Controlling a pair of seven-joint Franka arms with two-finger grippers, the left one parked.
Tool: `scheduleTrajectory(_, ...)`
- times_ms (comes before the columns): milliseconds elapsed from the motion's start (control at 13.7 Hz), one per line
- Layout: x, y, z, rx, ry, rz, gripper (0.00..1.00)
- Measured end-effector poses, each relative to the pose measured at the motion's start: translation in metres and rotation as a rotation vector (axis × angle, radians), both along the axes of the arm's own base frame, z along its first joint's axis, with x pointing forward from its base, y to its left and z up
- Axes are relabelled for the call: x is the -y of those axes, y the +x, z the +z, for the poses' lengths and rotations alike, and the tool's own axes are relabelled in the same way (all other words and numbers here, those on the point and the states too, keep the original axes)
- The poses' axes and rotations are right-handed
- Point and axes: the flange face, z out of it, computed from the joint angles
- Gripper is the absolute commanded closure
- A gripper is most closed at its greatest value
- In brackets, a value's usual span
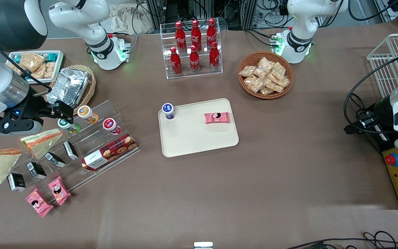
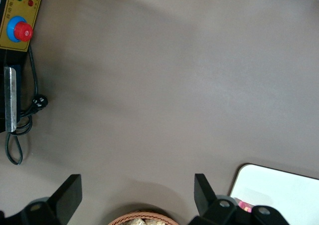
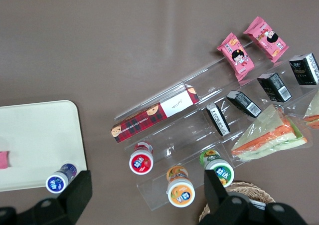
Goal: Place sandwich on tray
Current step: 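Move the right gripper toward the acrylic rack of wrapped sandwiches, then lower the right gripper onto the wrapped sandwich with red filling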
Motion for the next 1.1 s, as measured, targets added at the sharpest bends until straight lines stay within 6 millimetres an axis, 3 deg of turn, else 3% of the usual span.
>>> scheduleTrajectory(293,0.002,0.0,0.0,0.001,0.0,-0.005,0.0)
scheduleTrajectory(585,0.021,0.003,0.001,0.002,-0.002,-0.04,0.0)
scheduleTrajectory(805,0.065,0.006,0.001,0.004,-0.01,-0.119,0.0)
scheduleTrajectory(1098,0.158,0.004,0.003,0.02,-0.026,-0.285,0.0)
